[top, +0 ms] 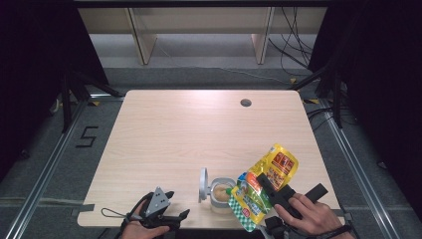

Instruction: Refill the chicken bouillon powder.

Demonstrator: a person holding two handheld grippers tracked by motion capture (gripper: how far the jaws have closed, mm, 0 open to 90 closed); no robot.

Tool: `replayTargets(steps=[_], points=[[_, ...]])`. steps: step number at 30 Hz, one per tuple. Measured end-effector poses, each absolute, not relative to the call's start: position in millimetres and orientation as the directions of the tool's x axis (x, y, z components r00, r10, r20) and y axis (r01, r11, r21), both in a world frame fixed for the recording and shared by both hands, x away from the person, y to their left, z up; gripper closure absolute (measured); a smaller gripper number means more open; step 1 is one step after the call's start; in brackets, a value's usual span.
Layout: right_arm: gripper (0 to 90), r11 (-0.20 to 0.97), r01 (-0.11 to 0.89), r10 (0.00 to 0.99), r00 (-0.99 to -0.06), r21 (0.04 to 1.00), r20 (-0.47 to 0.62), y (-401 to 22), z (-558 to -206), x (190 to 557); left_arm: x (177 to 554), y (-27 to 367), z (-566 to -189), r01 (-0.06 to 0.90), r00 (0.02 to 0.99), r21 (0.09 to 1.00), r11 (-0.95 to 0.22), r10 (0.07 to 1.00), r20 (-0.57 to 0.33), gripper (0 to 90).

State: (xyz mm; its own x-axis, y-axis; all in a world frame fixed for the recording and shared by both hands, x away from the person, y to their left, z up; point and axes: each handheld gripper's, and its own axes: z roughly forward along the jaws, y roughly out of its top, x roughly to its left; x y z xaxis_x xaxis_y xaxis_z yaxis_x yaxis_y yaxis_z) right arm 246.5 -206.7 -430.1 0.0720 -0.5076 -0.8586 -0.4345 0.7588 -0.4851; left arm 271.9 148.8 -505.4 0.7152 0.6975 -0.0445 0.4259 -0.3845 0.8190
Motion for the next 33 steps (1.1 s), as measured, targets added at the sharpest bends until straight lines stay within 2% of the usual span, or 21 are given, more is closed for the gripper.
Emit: replayTargets(steps=[33], points=[[66.2,0.754,-0.437,-0.511,0.077,-0.49,-0.856,-207.6,-429.1,247.8,271.9,149.0,-505.2,0.426,0.717,0.819,-0.385,0.696,-0.045,21.3]])
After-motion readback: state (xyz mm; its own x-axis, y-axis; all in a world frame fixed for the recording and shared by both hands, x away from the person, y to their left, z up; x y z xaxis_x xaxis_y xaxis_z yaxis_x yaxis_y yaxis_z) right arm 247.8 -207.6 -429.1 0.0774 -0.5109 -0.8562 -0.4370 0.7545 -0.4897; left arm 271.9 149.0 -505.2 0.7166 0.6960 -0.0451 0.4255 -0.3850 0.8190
